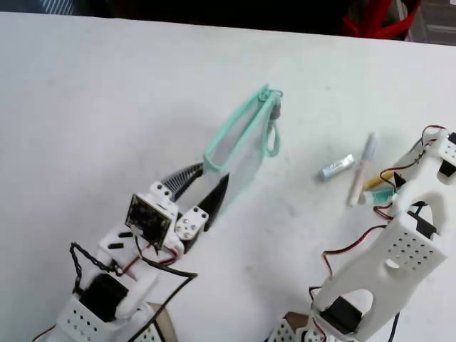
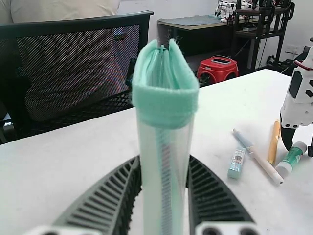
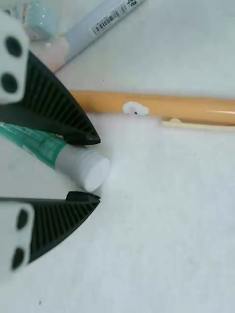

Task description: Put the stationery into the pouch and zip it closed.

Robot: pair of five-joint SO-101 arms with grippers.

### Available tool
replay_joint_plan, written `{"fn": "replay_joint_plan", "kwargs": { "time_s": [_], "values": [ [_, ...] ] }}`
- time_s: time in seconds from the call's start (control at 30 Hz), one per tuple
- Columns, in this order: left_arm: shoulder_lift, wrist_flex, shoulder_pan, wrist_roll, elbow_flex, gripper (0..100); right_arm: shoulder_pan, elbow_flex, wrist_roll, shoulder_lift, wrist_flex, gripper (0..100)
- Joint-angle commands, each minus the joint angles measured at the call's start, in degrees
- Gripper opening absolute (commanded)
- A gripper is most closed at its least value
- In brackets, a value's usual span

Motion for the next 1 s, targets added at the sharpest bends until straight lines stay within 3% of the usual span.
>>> {"fn": "replay_joint_plan", "kwargs": {
  "time_s": [0.0, 0.13, 0.4, 0.67, 0.97],
  "values": [
    [0.48, -0.53, -0.57, -0.7, 0.0, 13, -0.66, -0.09, 0.97, -3.38, 0.66, 16.3],
    [0.48, -0.53, -0.57, -0.7, 0.0, 13, -0.75, 1.41, 0.97, -3.38, 0.31, 15.7],
    [0.48, -0.53, -0.57, -0.7, 0.0, 13, -0.84, 1.41, 0.97, -3.47, 0.22, 3.4],
    [0.48, -0.53, -0.57, -0.7, 0.0, 13, -0.4, 1.58, 1.05, -4.0, 0.84, 2.7],
    [0.48, -0.53, -0.57, -0.7, 0.0, 13, -0.48, -7.3, 1.05, -7.87, 13.49, 2.7]
  ]
}}
